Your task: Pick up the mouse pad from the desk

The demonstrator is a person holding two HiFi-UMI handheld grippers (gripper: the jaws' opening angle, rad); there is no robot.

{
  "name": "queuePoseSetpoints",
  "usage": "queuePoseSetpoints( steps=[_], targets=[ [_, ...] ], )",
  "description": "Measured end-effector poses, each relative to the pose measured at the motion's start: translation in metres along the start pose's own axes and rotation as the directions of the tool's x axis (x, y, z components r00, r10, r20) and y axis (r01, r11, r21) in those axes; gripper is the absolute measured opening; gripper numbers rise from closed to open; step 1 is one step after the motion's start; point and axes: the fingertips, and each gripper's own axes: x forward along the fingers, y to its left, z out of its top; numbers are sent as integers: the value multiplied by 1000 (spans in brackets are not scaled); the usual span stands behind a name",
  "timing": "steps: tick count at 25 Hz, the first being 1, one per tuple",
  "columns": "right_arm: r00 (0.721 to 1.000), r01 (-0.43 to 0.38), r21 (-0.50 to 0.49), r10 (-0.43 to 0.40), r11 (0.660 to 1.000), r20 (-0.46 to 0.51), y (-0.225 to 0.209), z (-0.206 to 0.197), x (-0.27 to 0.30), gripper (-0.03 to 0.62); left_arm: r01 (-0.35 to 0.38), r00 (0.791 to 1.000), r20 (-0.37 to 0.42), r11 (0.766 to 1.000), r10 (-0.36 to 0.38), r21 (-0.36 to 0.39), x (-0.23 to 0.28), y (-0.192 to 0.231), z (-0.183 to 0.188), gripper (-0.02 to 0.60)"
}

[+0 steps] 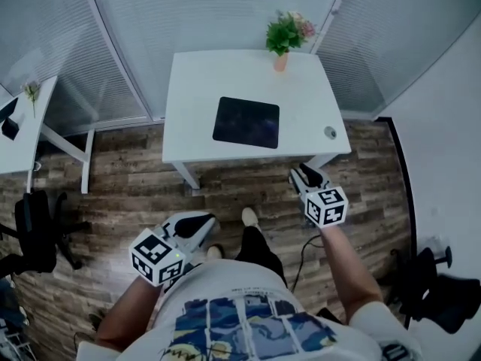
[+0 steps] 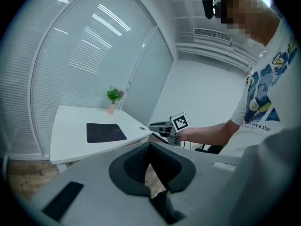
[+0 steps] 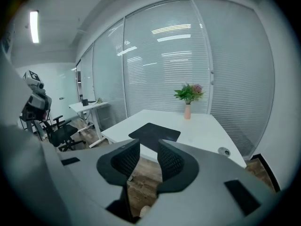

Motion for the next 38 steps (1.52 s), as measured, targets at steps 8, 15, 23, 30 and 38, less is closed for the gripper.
queuePoseSetpoints(
  steps=[8, 15, 23, 30, 38],
  targets=[
    [995, -84, -32, 82, 996, -55, -82, 21, 100, 120, -96, 995, 10, 995, 96, -18, 69, 45, 55, 2],
    [983, -140, -38, 134, 989, -123, -130, 19, 187, 124, -156, 988, 19, 987, 156, -29, 117, 73, 87, 2],
    [966, -185, -52, 172, 981, -190, -158, 16, 257, 126, -227, 973, 22, 971, 229, -71, 148, 100, 102, 2],
    [950, -226, -60, 207, 972, -234, -165, 8, 298, 138, -282, 958, 14, 953, 285, -110, 162, 116, 106, 2],
    [932, -241, -67, 212, 968, -294, -173, -6, 333, 179, -335, 941, 6, 932, 339, -137, 163, 131, 108, 2]
  ],
)
